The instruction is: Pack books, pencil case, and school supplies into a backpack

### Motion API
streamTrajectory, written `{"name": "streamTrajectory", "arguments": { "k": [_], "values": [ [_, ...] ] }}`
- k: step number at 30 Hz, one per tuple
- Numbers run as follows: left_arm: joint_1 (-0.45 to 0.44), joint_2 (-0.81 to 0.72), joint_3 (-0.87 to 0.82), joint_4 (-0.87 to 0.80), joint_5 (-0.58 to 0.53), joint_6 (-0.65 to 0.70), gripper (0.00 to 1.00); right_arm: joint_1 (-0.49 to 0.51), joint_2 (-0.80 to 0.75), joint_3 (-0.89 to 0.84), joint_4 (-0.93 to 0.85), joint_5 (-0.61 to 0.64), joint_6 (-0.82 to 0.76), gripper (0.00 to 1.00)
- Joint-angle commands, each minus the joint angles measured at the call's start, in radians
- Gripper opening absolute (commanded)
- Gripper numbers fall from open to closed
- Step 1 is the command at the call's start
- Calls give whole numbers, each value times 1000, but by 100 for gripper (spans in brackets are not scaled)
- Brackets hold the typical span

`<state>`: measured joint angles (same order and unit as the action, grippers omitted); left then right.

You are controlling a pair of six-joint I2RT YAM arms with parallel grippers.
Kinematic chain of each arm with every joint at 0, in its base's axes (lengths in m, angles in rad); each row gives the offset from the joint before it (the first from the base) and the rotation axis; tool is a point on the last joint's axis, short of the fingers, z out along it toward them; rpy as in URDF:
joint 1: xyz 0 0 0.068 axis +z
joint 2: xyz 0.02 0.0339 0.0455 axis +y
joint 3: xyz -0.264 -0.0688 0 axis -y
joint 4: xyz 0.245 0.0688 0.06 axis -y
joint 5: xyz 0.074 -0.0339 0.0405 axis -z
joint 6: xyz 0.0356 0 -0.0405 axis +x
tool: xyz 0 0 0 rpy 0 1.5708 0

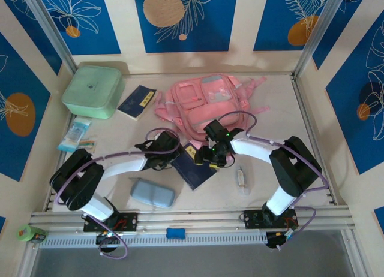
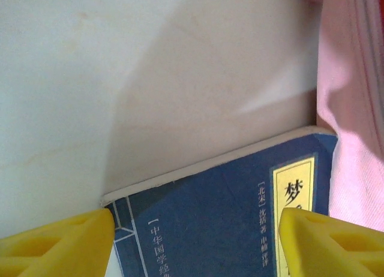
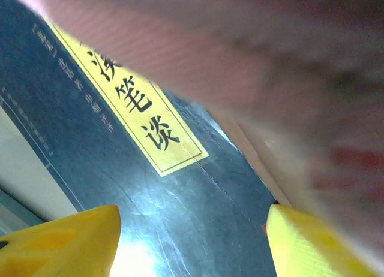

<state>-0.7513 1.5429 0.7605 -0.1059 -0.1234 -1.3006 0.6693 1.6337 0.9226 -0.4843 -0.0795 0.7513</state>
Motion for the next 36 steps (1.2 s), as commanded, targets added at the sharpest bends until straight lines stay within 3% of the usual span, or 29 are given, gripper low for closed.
{"name": "streamTrajectory", "arguments": {
  "k": [1, 6, 9, 17, 27, 36],
  "values": [
    [51, 25, 54, 39, 51, 103, 72, 45, 8, -4, 33, -78, 55, 66],
    [122, -66, 19, -43, 0, 170, 73, 72, 28, 53, 48, -57, 78, 66],
    [174, -127, -11, -115, 33, 181, 72, 50, 22, 60, 34, -86, 61, 66],
    [103, -282, -115, -174, 40, 43, 73, 36, -68, 9, -121, 33, 17, 67],
    [47, -163, -143, -3, 94, -6, 73, 93, -23, -33, -72, 16, 69, 67],
    [99, -75, -100, 65, 91, 49, 72, 129, 85, 89, 0, -21, 102, 67]
  ]
}}
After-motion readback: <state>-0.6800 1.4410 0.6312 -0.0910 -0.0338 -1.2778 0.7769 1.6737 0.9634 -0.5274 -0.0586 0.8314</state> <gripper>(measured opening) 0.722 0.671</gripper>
